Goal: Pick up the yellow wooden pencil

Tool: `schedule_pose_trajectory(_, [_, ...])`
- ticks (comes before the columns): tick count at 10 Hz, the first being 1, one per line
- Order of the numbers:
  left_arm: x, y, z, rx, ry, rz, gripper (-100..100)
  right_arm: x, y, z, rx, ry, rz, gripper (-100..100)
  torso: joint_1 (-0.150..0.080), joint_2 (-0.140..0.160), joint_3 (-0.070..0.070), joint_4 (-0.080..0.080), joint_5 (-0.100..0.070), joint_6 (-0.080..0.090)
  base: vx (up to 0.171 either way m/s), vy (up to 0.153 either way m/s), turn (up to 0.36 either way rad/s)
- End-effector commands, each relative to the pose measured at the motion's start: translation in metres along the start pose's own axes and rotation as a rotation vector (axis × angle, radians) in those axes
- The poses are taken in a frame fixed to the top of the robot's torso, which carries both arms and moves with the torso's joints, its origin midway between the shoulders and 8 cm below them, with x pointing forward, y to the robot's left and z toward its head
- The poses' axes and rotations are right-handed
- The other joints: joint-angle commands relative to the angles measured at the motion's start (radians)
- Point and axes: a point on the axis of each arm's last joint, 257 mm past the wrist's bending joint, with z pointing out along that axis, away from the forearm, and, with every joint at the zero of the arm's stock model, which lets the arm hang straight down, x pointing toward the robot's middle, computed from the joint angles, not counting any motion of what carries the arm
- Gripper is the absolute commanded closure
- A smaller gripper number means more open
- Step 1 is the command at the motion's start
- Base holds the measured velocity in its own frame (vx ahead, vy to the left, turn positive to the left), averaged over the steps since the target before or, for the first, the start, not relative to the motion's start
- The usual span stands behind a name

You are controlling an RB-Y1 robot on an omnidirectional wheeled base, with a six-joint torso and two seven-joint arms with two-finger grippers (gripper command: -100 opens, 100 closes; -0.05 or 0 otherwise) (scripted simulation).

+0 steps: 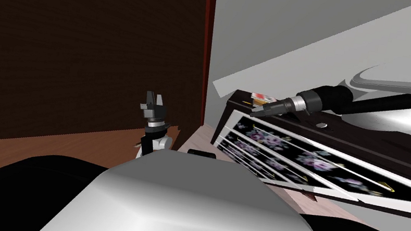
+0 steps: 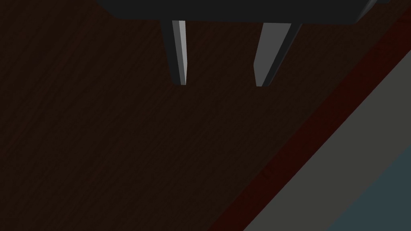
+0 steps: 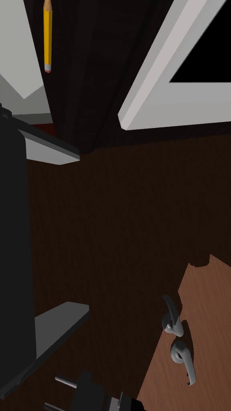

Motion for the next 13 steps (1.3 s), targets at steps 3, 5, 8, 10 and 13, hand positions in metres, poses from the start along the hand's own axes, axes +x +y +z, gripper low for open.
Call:
schedule_pose_trajectory(3, [0.0,0.0,0.0,0.0,0.0,0.0,0,-0.01,-0.012,-0.001,0.044,0.097,-0.064,-100,-0.001,0.0,0.0,0.0,0.0,0.0,0.071,-0.04,0.005])
schedule_pose_trajectory(5, [0.0,0.0,0.0,0.0,0.0,0.0,0,-0.017,-0.015,0.002,0.06,0.151,-0.101,-100,0.0,-0.001,0.0,0.0,0.0,0.0,0.069,-0.032,0.004])
schedule_pose_trajectory(8, [0.0,0.0,0.0,0.0,0.0,0.0,0,-0.024,-0.017,0.007,0.072,0.212,-0.144,-100,-0.001,-0.001,-0.001,0.0,0.0,0.0,0.068,-0.039,0.003])
schedule_pose_trajectory(10, [0.0,0.0,0.0,0.0,0.0,0.0,0,-0.032,-0.025,0.009,0.098,0.274,-0.189,-100,-0.001,-0.001,0.0,0.0,0.0,0.0,0.091,-0.051,-0.001])
schedule_pose_trajectory(13, [0.0,0.0,0.0,0.0,0.0,0.0,0,-0.04,-0.028,0.015,0.114,0.335,-0.237,-100,-0.001,-0.001,-0.001,0.0,-0.001,0.0,0.083,-0.044,0.0])
